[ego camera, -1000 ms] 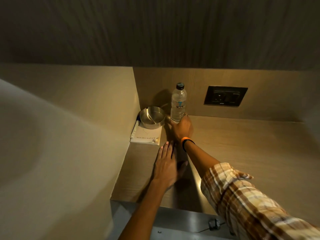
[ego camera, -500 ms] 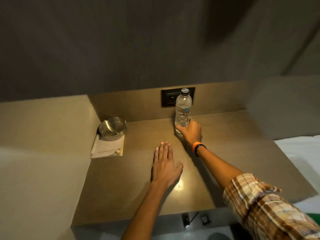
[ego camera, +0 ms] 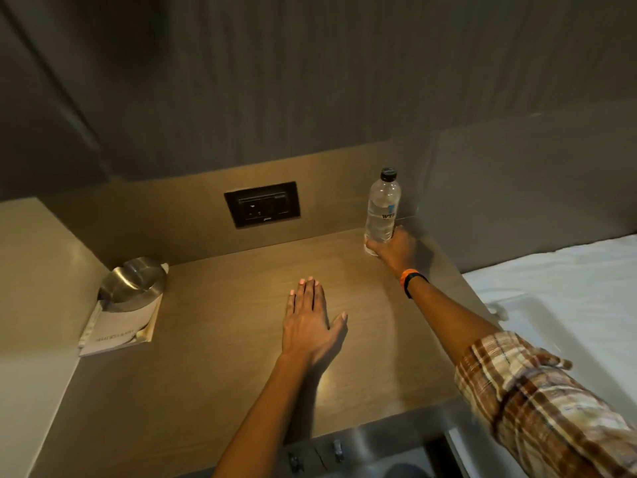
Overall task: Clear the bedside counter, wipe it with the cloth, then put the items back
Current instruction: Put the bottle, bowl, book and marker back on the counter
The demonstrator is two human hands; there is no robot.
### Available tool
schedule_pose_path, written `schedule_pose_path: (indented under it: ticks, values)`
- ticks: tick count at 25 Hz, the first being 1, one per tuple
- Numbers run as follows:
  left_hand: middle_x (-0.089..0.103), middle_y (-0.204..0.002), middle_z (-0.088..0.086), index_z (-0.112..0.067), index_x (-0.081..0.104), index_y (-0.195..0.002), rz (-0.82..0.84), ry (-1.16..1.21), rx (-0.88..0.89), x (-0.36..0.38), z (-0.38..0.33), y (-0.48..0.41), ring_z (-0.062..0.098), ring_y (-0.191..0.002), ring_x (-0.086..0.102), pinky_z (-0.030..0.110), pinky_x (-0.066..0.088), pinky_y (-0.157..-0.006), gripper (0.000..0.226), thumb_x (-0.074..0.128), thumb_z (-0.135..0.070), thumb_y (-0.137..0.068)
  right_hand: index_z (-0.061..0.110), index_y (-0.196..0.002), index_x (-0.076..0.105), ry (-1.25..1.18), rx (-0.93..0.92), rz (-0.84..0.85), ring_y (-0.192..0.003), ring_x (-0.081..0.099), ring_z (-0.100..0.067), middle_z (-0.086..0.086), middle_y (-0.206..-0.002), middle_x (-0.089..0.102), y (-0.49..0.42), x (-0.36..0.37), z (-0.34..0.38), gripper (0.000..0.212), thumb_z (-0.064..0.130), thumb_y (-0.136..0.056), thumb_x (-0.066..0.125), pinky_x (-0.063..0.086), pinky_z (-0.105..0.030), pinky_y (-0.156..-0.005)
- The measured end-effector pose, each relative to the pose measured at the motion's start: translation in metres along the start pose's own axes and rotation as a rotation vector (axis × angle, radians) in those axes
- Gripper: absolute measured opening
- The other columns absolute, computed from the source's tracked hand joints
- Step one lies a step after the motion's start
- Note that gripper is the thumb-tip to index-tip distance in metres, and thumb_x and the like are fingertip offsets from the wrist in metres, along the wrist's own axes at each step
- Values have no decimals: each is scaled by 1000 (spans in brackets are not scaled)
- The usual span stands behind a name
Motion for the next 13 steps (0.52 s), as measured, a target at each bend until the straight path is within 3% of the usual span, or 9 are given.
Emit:
schedule_pose_path:
  ticks: [4, 6, 8, 10, 11, 13]
  values:
    - [-7, -169, 6, -13, -2, -160, 33, -46, -12, 7, -6, -4, 19, -155, -14, 44, -6, -127, 90, 17, -71, -93, 10, -100, 76, 14, -30, 24, -92, 75, -26, -9, -95, 79, -12, 4, -6, 31, 28, -75, 83, 60, -38, -81]
    - [-9, -169, 6, -13, -3, -160, 32, -44, -16, 5, -6, 1, 18, -155, -15, 43, -8, -126, 91, 16, -72, -93, 10, -109, 73, -11, -1, 76, -98, 74, -26, -9, -101, 78, -14, 6, -10, 39, 27, -76, 84, 60, -43, -90]
    - [-8, -169, 5, -15, -1, -160, 11, -22, -19, -2, -2, 5, 17, -154, -16, 42, -10, -125, 90, 17, -73, -94, 11, -143, 50, -56, 59, 113, -116, 68, -28, -9, -120, 73, -6, 6, -12, 77, 26, -76, 86, 53, -46, -104]
    - [-8, -169, 3, -17, 0, -160, -23, -14, -31, -11, 11, 13, 15, -154, -16, 41, -11, -124, 89, 18, -74, -94, 16, -161, 9, -111, 84, 49, -127, 60, -26, -3, -134, 64, 18, 4, -14, 119, 24, -73, 89, 47, -39, -110]
    - [-8, -169, 2, -18, 0, -160, -35, -15, -39, -16, 22, 19, 15, -154, -17, 41, -11, -124, 89, 18, -74, -94, 18, -162, 4, -114, 60, -2, -131, 56, -25, -1, -139, 58, 35, 5, -14, 125, 22, -72, 90, 45, -35, -110]
    - [-10, -169, 1, -19, -1, -160, -57, -27, -56, -27, 54, 34, 14, -153, -19, 40, -12, -123, 88, 19, -74, -94, 21, -161, 12, -84, -15, -59, -141, 43, -27, -8, -153, 42, 72, 18, -13, 115, 21, -75, 88, 39, -37, -116]
Point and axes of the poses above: each hand's wrist, its own y-axis away from the middle knuckle, its own x-axis out of the palm, z = x × y, the point moved 5 cm from there along -y, towards the middle knuckle
